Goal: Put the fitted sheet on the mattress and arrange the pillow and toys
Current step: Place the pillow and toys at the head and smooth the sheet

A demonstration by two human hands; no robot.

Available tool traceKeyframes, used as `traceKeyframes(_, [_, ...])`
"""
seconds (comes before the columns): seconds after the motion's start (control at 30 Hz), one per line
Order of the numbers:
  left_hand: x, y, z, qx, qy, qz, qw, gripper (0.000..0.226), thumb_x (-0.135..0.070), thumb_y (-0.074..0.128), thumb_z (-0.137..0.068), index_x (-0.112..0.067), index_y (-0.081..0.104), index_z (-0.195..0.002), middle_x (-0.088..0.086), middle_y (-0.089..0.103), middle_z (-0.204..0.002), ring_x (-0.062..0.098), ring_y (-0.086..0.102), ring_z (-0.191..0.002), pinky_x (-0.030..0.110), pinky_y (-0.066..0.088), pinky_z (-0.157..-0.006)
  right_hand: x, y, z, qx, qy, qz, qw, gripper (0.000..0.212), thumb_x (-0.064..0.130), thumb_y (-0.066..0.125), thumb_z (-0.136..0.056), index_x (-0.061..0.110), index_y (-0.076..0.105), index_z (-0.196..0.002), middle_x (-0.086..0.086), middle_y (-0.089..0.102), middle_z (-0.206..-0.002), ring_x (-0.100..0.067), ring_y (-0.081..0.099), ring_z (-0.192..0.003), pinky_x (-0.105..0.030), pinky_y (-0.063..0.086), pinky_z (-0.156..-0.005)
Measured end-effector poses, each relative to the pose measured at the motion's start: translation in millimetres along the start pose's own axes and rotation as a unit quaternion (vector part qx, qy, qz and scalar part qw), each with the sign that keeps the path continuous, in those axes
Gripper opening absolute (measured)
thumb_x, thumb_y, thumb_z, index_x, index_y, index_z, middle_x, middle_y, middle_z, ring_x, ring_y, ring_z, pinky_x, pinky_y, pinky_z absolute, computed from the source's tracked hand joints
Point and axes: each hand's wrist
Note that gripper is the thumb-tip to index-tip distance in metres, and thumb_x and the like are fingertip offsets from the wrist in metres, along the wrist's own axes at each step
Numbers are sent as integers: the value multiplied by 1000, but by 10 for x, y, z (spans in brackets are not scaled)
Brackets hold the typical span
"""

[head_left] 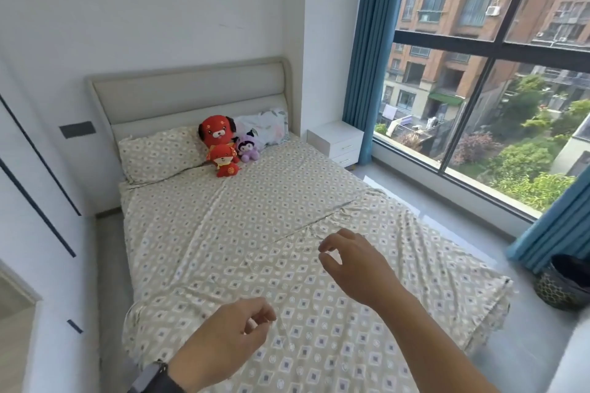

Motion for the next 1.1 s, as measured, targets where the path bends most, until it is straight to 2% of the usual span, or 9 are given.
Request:
traceKeyframes(0.13, [-330,151,-462,-38,-40,-12,998,12,-35,56,-96,-43,65,-96,-16,68,-97,6,65,-84,26,57,-77,-432,-234,-445,4,-54,5,998,23,44,49,-100,36,62,-117,16,55,-121,-8,50,-115,-32,48,-90])
traceKeyframes(0.33, [-1194,597,-1345,-112,-28,30,993,11,-35,57,-99,-41,66,-102,-23,65,-100,-7,61,-88,17,51,-70,-1434,-837,-944,4,-83,8,996,22,44,49,-101,36,62,-117,18,57,-119,-7,51,-113,-31,47,-88])
traceKeyframes(0.6, [-1676,956,-1922,-106,-32,40,993,11,-33,59,-98,-40,67,-99,-23,65,-96,-6,60,-84,17,53,-69,-2399,-1161,-977,34,-54,-5,998,18,44,51,-99,39,62,-113,22,57,-111,-3,53,-104,-30,49,-85])
traceKeyframes(0.73, [-1807,1137,-2289,-86,-17,45,995,11,-31,59,-97,-38,67,-96,-18,66,-93,5,63,-78,24,55,-68,-2780,-1248,-946,61,-49,-4,997,16,43,53,-99,40,62,-111,25,56,-106,0,54,-98,-29,49,-84])
traceKeyframes(0.8, [-1898,1315,-2470,-72,-22,51,996,11,-30,59,-97,-37,67,-95,-15,66,-91,6,62,-74,22,53,-63,-3015,-1316,-963,88,-51,5,995,12,43,53,-99,42,61,-108,26,55,-103,2,55,-95,-28,50,-84])
traceKeyframes(0.87, [-1992,1482,-2649,-72,-21,65,995,10,-31,59,-97,-38,67,-96,-15,67,-91,5,63,-77,22,54,-68,-3297,-1364,-1046,96,-51,10,994,8,43,54,-99,45,59,-104,28,55,-100,3,56,-93,-29,51,-83])
traceKeyframes(0.97, [-2165,1695,-2927,-60,-32,67,995,10,-32,59,-97,-38,67,-97,-24,65,-92,3,63,-81,25,56,-74,-3715,-1423,-1278,108,-55,7,993,6,43,54,-98,49,56,-100,30,54,-98,6,54,-92,-28,51,-83])
traceKeyframes(1.1, [-2427,1951,-3482,-107,-80,64,989,11,-31,59,-97,-38,68,-94,-18,66,-89,8,63,-74,24,54,-66,-4334,-1524,-1764,127,-101,-3,987,6,43,53,-98,46,58,-101,30,53,-96,4,54,-91,-29,51,-83])
Point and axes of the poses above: each hand's wrist, its own z-axis away from the middle knuckle, its own y-axis out of the palm, x = y × z
